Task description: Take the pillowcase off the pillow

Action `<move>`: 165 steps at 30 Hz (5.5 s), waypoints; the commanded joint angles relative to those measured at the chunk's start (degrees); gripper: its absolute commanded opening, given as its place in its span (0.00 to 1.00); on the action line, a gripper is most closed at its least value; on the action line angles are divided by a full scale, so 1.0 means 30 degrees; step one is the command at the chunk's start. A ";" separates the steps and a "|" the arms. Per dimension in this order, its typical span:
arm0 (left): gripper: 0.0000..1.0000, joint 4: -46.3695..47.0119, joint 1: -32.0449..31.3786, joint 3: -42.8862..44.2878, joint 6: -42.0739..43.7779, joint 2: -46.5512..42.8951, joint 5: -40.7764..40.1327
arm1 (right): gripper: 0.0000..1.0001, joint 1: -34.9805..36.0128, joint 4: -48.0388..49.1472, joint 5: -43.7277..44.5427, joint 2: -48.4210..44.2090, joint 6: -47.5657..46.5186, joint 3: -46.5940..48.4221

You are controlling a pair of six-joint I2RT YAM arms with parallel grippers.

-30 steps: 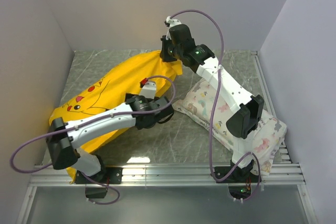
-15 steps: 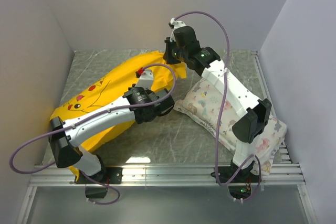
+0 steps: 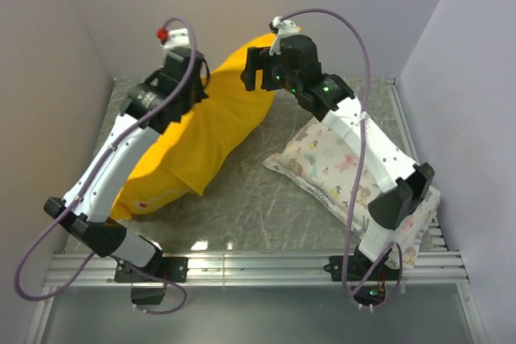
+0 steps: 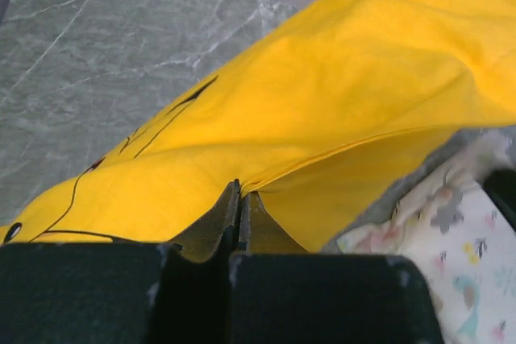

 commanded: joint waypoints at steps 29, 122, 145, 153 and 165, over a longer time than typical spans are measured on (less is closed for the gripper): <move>0.00 0.7306 1.1548 -0.4711 -0.2201 0.8524 1.3866 | 0.97 0.8286 0.8011 0.0975 0.2572 -0.0344 -0.7111; 0.00 0.8155 1.0374 -2.1379 -0.5366 -0.9756 0.9241 | 0.37 0.1834 0.5107 0.1970 -0.1785 0.1682 -0.8516; 0.00 0.9035 1.0403 -2.1731 -0.5278 -1.0548 1.0148 | 0.47 0.7261 0.2765 -0.1048 0.3773 -0.0284 -0.1282; 0.00 0.8214 1.0374 -2.1000 -0.4839 -1.0958 0.9827 | 0.60 0.6735 -0.0661 0.1879 0.7290 -0.0170 0.1796; 0.00 0.7686 1.0374 -2.0676 -0.4194 -1.0958 0.9884 | 0.92 0.5063 -0.0281 0.3406 0.6382 0.1474 -0.0081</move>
